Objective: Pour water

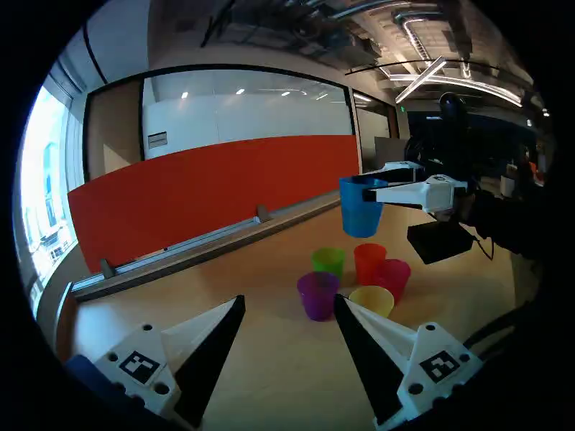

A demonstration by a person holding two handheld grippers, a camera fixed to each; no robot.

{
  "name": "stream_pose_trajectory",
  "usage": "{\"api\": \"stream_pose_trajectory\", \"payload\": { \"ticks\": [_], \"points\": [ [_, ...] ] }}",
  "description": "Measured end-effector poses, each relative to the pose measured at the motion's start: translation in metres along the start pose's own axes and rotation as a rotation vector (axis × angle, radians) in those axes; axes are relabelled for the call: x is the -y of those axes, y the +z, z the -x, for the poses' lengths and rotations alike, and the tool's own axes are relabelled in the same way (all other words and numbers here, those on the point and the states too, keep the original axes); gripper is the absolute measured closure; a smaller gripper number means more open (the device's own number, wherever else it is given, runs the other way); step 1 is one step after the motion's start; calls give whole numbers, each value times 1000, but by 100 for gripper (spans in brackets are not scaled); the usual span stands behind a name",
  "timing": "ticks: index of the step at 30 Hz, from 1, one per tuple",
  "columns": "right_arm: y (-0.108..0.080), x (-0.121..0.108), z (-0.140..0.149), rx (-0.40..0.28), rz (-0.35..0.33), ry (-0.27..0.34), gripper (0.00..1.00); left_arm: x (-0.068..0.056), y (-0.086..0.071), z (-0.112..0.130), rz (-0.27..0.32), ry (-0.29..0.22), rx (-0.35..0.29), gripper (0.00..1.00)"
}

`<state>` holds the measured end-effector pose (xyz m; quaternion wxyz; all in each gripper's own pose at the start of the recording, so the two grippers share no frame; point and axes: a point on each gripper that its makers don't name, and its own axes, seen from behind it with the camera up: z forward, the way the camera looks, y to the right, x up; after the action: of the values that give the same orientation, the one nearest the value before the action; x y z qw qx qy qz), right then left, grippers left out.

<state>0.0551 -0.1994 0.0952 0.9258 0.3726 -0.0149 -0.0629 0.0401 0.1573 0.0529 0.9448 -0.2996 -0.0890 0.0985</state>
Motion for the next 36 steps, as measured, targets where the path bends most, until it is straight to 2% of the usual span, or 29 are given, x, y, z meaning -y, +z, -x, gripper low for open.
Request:
{"api": "stream_pose_trajectory", "payload": {
  "ticks": [8, 12, 29, 36],
  "points": [
    [-3, 1, -18, -70, 4, 28, 7, -4, 2, -5, 7, -13, -11, 9],
    [-5, 0, -21, -83, 10, 26, 7, -5, 3, -6, 7, -14, -11, 9],
    [-14, 3, -21, -37, 2, 12, 7, -8, 18, -16, 34, -19, -9, 9],
    [-27, 2, -19, 0, -4, 19, 7, -12, 30, -23, 59, -18, -7, 9]
  ]
}}
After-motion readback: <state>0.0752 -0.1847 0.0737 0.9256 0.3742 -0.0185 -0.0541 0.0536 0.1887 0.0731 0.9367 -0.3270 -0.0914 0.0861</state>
